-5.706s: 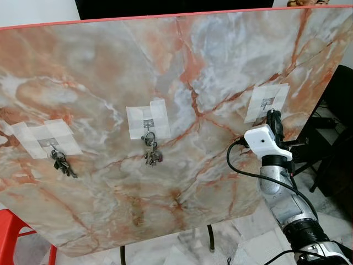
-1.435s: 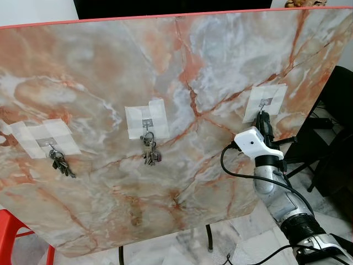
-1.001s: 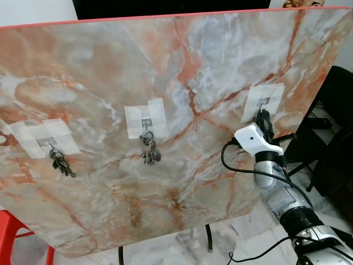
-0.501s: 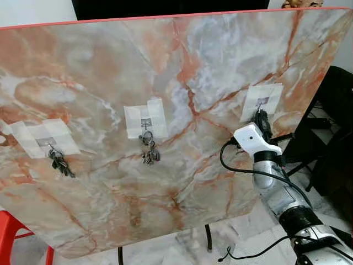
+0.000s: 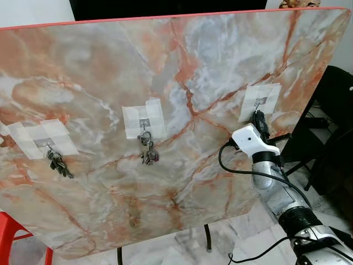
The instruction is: Hang keys on a hook
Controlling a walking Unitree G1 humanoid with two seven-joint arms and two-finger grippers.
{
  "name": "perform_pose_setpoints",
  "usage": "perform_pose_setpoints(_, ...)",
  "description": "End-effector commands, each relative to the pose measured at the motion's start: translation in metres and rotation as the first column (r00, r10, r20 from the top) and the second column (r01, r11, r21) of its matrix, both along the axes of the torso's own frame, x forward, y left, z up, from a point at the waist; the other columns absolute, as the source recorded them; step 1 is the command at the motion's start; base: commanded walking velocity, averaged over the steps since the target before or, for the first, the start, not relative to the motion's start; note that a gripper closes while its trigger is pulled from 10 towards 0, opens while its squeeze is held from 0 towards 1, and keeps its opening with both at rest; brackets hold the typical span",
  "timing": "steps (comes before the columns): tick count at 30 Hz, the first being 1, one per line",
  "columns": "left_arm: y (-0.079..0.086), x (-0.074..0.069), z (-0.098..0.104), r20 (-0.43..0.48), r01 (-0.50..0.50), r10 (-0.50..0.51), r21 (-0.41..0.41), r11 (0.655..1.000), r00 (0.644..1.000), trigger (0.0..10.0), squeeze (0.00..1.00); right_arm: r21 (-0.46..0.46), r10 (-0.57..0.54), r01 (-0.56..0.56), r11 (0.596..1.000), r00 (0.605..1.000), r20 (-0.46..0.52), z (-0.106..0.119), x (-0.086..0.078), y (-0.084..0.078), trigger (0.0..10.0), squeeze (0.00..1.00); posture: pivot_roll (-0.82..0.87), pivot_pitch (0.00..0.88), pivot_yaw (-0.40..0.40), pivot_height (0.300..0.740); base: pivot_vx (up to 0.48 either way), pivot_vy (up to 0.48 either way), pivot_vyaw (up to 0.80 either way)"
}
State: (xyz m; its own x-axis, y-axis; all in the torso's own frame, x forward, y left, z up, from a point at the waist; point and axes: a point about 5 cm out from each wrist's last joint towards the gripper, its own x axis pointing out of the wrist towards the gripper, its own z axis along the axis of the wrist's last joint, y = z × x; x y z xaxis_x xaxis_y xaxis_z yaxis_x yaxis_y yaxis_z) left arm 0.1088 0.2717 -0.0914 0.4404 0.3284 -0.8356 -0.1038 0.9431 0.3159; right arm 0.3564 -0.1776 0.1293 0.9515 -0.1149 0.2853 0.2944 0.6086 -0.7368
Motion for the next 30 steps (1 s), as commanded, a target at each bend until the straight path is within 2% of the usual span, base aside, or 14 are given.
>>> perform_pose_setpoints(1,0.002,-0.002,0.000,-0.013,0.001,-0.001,0.012,1.000,1.000,10.0,0.00,-0.015,0.030,-0.031,0.999,0.998,-0.057,-0.009,-0.002,0.006,10.0,1.00,0.03,0.000,-0.015,0.740,0.000,0.000,0.00)
perform_pose_setpoints(4,0.002,-0.002,0.000,-0.013,0.001,0.000,0.012,1.000,1.000,10.0,0.00,-0.011,0.028,-0.029,1.000,0.998,-0.058,-0.009,-0.002,0.005,10.0,1.00,0.03,0.000,-0.015,0.740,0.000,0.000,0.00)
perform_pose_setpoints(5,0.002,-0.002,0.000,-0.013,0.001,0.000,0.012,1.000,1.000,10.0,0.00,-0.011,0.028,-0.028,1.000,0.998,-0.059,-0.009,-0.002,0.005,10.0,0.95,0.03,0.000,-0.015,0.740,0.000,0.000,0.00)
perform_pose_setpoints(6,0.002,-0.002,0.000,-0.012,0.000,0.000,0.012,1.000,1.000,10.0,0.00,-0.004,0.023,-0.023,1.000,0.998,-0.061,-0.009,-0.002,0.004,10.0,0.00,0.03,0.000,-0.015,0.740,0.000,0.000,0.00)
perform_pose_setpoints(13,0.002,-0.002,0.000,-0.013,0.002,-0.002,0.012,1.000,1.000,10.0,0.00,0.004,0.008,-0.008,1.000,0.998,-0.063,-0.010,-0.002,0.002,10.0,0.00,0.03,0.000,-0.015,0.740,0.000,0.000,0.00)
perform_pose_setpoints(15,0.002,-0.002,0.000,-0.014,0.001,-0.001,0.012,1.000,1.000,10.0,0.00,0.020,0.001,0.001,1.000,0.997,-0.080,-0.011,-0.001,0.001,10.0,0.00,0.03,0.000,-0.016,0.740,0.000,0.000,0.00)
perform_pose_setpoints(18,0.002,-0.002,0.000,-0.015,0.001,-0.001,0.011,1.000,1.000,10.0,0.00,0.094,0.016,-0.002,0.996,0.990,-0.140,-0.018,-0.003,-0.001,10.0,0.00,0.03,0.000,-0.016,0.740,0.000,0.000,0.00)
perform_pose_setpoints(23,0.002,-0.002,0.000,-0.017,0.003,-0.003,0.011,1.000,1.000,10.0,0.00,0.128,0.047,-0.020,0.992,0.977,-0.207,-0.029,-0.009,-0.002,10.0,0.00,0.02,0.000,-0.014,0.740,0.000,0.000,0.00)
perform_pose_setpoints(30,0.002,-0.001,0.000,-0.017,0.008,-0.007,0.010,1.000,1.000,10.0,0.00,0.141,0.090,-0.059,0.988,0.970,-0.225,-0.032,-0.013,-0.003,10.0,0.00,0.02,0.000,-0.012,0.740,0.000,0.000,0.00)
